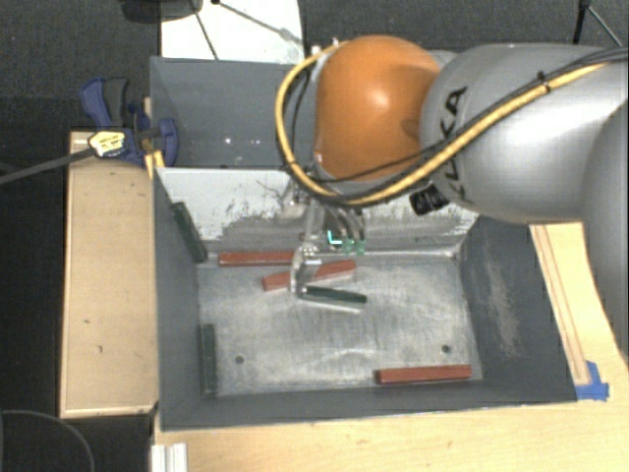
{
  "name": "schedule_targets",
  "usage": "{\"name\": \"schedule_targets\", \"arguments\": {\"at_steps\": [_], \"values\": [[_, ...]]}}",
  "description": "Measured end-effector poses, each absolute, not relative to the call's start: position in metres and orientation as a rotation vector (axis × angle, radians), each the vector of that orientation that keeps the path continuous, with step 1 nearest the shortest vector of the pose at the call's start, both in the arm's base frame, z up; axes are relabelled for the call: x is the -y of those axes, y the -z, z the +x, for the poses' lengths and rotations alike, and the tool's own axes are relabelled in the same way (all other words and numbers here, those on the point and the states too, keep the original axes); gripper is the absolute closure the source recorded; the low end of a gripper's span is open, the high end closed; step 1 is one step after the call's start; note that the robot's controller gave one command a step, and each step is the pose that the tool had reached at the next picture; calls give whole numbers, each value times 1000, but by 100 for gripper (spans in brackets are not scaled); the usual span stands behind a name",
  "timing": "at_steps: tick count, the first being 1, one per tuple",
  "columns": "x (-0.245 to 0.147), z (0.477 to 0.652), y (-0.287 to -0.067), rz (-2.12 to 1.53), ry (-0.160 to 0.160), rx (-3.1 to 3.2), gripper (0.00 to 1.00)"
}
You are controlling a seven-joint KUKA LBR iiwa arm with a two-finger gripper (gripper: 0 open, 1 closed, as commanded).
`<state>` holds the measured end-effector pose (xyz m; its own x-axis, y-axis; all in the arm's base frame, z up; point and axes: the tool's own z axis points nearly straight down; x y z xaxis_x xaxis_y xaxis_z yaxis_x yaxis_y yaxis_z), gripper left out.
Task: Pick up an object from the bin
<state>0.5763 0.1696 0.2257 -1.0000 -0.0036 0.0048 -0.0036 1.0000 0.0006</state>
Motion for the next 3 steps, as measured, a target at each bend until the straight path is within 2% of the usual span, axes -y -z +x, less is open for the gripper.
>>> {"name": "schedule_targets", "arguments": {"at_steps": [1,2,3], "values": [[-169,578,-230,0,3,3145,0],[-147,578,-178,-67,5,3149,0],[-157,585,-76,-149,7,3147,100]]}}
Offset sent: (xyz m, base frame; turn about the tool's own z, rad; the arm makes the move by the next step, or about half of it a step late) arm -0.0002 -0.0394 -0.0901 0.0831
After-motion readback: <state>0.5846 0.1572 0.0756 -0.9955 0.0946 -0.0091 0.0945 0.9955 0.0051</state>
